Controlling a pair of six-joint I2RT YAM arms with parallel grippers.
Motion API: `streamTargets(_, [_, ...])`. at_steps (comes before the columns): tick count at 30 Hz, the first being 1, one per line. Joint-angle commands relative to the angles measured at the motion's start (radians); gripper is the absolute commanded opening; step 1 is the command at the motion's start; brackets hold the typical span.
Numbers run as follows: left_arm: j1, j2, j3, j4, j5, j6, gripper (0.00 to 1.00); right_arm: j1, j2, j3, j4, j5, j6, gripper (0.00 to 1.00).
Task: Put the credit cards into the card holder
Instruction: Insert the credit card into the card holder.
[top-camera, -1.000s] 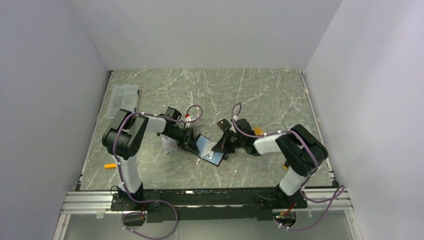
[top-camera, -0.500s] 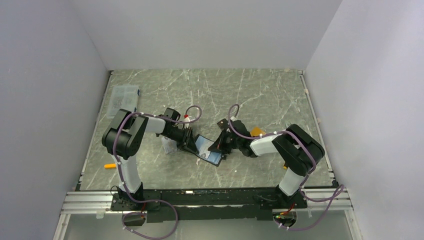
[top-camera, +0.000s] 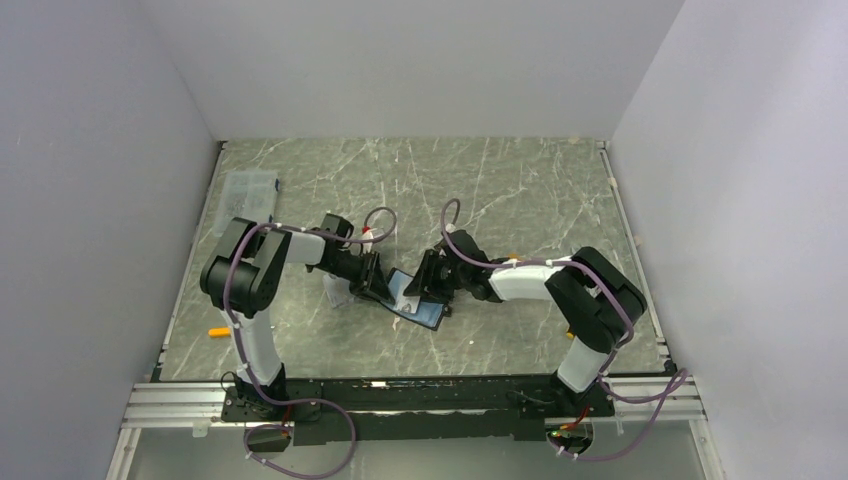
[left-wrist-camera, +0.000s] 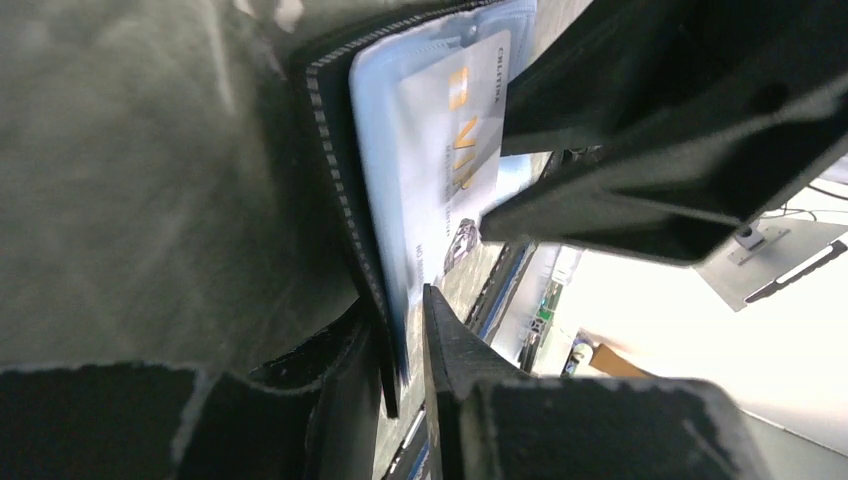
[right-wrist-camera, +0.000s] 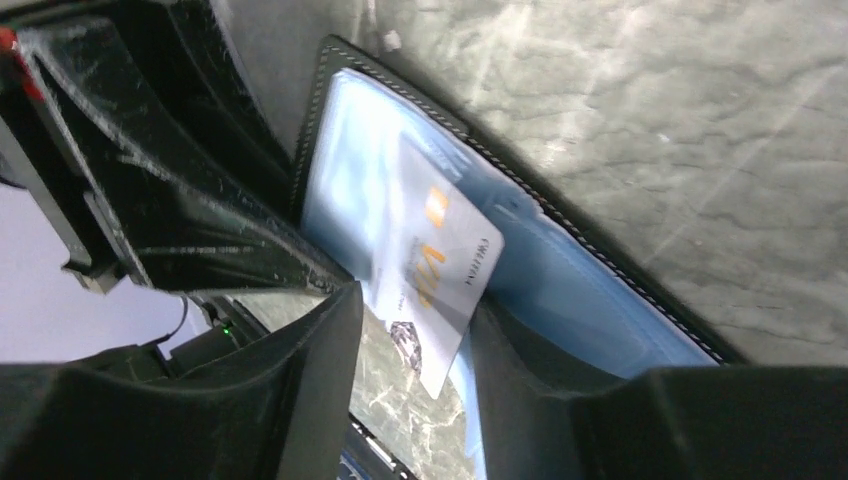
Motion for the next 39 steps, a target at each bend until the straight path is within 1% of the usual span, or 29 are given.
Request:
streamTargets(1, [0.041, -0.053, 0.019, 0.004, 0.037, 0.023, 0.24, 0.024, 0.000, 0.020, -0.232, 0.133, -0.102, 0.51])
streamTargets(4, [0.058, -0.064, 0.020, -0.004, 0.023, 0.029, 0.24, 0.033, -0.013, 0.030, -0.284, 0.158, -0.118, 0.53])
streamTargets(6, [0.067, -0.071, 0.021, -0.005, 0.012, 0.032, 0.24, 0.037, -0.028, 0.031, -0.313, 0.167, -0.131, 0.57])
streamTargets(9, [0.072, -0.068, 0.024, 0.006, 0.012, 0.022, 0.23, 0.038, -0.047, 0.025, -0.336, 0.173, -0.140, 0.58])
streamTargets(16, [0.072, -0.044, 0.029, 0.045, 0.020, 0.008, 0.13, 0.040, -0.062, 0.022, -0.345, 0.149, -0.157, 0.57])
streamTargets(19, [0.072, -0.040, 0.028, 0.046, 0.020, 0.008, 0.12, 0.037, -0.066, 0.028, -0.351, 0.134, -0.172, 0.56])
streamTargets(24, [0.061, -0.032, 0.030, 0.053, 0.031, 0.000, 0.10, 0.040, -0.038, 0.068, -0.348, 0.087, -0.201, 0.57])
streamTargets(26, [0.056, -0.037, 0.028, 0.057, 0.032, 0.003, 0.09, 0.042, -0.022, 0.097, -0.371, 0.067, -0.225, 0.69])
streamTargets(27, [0.054, -0.044, 0.027, 0.056, 0.032, 0.007, 0.08, 0.043, -0.016, 0.112, -0.392, 0.062, -0.239, 0.72])
streamTargets(28, [0.052, -0.049, 0.025, 0.056, 0.032, 0.010, 0.07, 0.045, -0.014, 0.126, -0.413, 0.063, -0.248, 0.74])
streamTargets(32, [0.052, -0.064, 0.016, 0.053, 0.034, 0.018, 0.06, 0.057, -0.029, 0.136, -0.461, 0.074, -0.256, 0.74])
streamTargets(37, [0.053, -0.063, 0.018, 0.049, 0.030, 0.019, 0.05, 0.064, -0.040, 0.128, -0.492, 0.083, -0.261, 0.71])
streamTargets(39, [0.053, -0.057, 0.016, 0.050, 0.033, 0.019, 0.02, 0.073, -0.054, 0.123, -0.494, 0.086, -0.270, 0.71])
